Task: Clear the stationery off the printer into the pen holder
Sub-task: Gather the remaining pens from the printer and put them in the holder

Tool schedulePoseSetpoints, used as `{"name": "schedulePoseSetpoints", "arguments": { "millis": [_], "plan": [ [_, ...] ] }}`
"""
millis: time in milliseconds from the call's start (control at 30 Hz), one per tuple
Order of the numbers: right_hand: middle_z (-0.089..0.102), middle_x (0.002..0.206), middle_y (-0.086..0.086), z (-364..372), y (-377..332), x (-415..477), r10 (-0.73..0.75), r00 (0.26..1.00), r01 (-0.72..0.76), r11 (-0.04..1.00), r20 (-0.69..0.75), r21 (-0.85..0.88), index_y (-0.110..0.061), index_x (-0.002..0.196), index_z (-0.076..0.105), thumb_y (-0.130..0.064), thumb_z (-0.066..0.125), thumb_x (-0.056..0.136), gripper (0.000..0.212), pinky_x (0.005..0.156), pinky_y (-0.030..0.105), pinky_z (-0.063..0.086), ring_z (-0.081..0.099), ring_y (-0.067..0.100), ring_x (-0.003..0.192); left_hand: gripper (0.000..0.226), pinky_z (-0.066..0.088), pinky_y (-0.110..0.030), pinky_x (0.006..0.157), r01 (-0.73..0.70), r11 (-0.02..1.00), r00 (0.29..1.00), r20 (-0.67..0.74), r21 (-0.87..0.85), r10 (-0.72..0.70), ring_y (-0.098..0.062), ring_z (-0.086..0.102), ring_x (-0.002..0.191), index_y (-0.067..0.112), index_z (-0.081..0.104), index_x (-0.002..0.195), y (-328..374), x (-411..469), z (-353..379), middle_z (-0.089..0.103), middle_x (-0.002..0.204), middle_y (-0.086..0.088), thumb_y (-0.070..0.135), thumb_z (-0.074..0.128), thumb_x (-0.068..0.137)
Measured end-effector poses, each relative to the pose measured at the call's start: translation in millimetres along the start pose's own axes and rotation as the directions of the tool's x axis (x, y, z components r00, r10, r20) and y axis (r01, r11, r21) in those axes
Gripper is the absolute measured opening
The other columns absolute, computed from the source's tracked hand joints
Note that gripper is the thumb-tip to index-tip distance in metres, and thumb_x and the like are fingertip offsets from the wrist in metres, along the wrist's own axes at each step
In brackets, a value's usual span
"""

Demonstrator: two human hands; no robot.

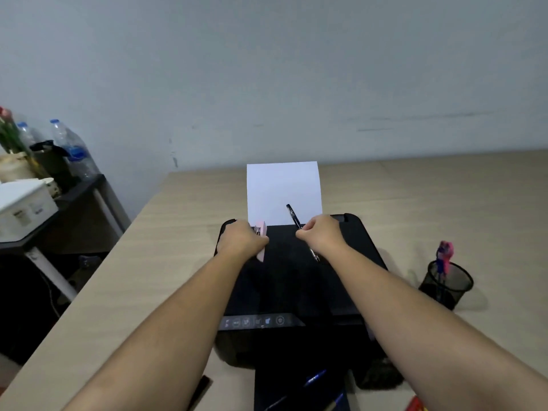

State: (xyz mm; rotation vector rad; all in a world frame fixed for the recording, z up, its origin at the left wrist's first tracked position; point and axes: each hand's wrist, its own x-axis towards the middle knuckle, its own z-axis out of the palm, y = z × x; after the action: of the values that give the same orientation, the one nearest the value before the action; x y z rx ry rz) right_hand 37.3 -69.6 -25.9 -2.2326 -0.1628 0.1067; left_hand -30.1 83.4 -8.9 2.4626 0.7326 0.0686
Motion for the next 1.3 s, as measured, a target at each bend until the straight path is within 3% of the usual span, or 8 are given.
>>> {"name": "schedulePoseSetpoints", "arguments": {
  "millis": [233,367,500,800,933,1033,1167,1300],
  "plan": [
    [0.062,0.068,0.007,-100.6,26.2,16.6,0.046,0.983,-0.01,0.979,-0.178,0.202,-0.008,0.067,0.063,-0.012,0.067,0.07,0.007,0.065,0.034,0.056,0.056,0.021,0.058,0.024,0.055,-0.029,0.063,-0.196,0.909,0.977,0.009,-0.368,0.214,-0.023,0.067,0.072,0.012,0.062,0.09,93.4,-7.0,16.9,0.067,0.085,-0.006,0.027,0.072,0.075],
    [0.057,0.064,0.008,-173.3,79.6,18.6,0.099,0.958,-0.029,0.967,-0.269,0.254,-0.004,0.076,0.061,-0.003,0.065,0.073,0.005,0.041,0.017,0.051,0.052,0.015,0.049,0.031,0.057,-0.033,0.079,-0.276,0.83,0.918,0.122,-0.485,0.377,-0.025,0.071,0.084,0.013,0.063,0.101,158.1,-21.6,64.5,0.07,0.093,-0.007,0.025,0.075,0.075],
    [0.056,0.064,0.005,-229.5,138.1,13.4,0.155,0.928,-0.079,0.97,-0.339,0.228,-0.01,0.073,0.056,-0.002,0.062,0.075,0.01,0.056,0.032,0.06,0.056,0.017,0.051,0.023,0.06,-0.04,0.076,-0.287,0.772,0.855,0.211,-0.567,0.473,-0.029,0.068,0.074,0.009,0.061,0.095,214.6,-44.5,123.4,0.068,0.088,-0.014,0.016,0.074,0.078],
    [0.066,0.07,0.009,-261.0,252.8,16.0,0.237,0.936,-0.202,0.967,-0.26,0.155,-0.011,0.081,0.059,-0.006,0.058,0.076,0.007,0.078,0.048,0.059,0.069,0.027,0.067,0.019,0.055,-0.033,0.072,-0.281,0.827,0.829,0.31,-0.488,0.465,-0.023,0.064,0.072,0.008,0.063,0.085,272.6,-65.7,249.8,0.074,0.087,-0.014,0.014,0.076,0.072],
    [0.073,0.088,0.012,-244.2,278.8,24.3,0.213,0.955,-0.198,0.976,-0.207,0.092,-0.009,0.089,0.066,-0.012,0.062,0.075,0.016,0.08,0.037,0.056,0.07,0.027,0.085,0.02,0.055,-0.029,0.061,-0.248,0.861,0.854,0.32,-0.443,0.411,-0.03,0.069,0.069,0.013,0.053,0.077,269.2,-59.1,277.7,0.074,0.088,-0.018,0.01,0.073,0.076],
    [0.073,0.095,0.011,-234.4,297.2,31.1,0.196,0.965,-0.194,0.98,-0.174,0.031,-0.008,0.094,0.067,-0.011,0.063,0.078,0.017,0.072,0.024,0.044,0.065,0.023,0.087,0.02,0.042,-0.007,0.045,-0.248,0.885,0.884,0.283,-0.394,0.373,-0.019,0.059,0.064,0.011,0.052,0.081,262.9,-53.9,295.1,0.066,0.082,-0.007,0.012,0.072,0.079],
    [0.07,0.107,0.01,-224.3,319.1,37.9,0.157,0.984,-0.166,0.98,-0.09,-0.113,-0.01,0.105,0.068,-0.017,0.064,0.083,0.023,0.078,0.025,0.045,0.065,0.025,0.098,0.025,0.047,-0.029,0.067,-0.275,0.915,0.902,0.251,-0.294,0.352,-0.025,0.063,0.079,0.012,0.05,0.078,259.1,-48.6,313.7,0.062,0.08,-0.006,0.018,0.075,0.077],
    [0.056,0.116,0.014,-218.8,332.0,43.9,0.133,0.991,-0.137,0.956,-0.033,-0.26,-0.012,0.114,0.066,-0.027,0.062,0.086,0.032,0.096,0.031,0.039,0.051,0.028,0.113,0.025,0.04,-0.029,0.063,-0.278,0.938,0.911,0.251,-0.209,0.326,-0.029,0.058,0.073,0.014,0.049,0.068,264.0,-47.6,324.3,0.058,0.072,-0.009,0.019,0.072,0.076]
  ]
}}
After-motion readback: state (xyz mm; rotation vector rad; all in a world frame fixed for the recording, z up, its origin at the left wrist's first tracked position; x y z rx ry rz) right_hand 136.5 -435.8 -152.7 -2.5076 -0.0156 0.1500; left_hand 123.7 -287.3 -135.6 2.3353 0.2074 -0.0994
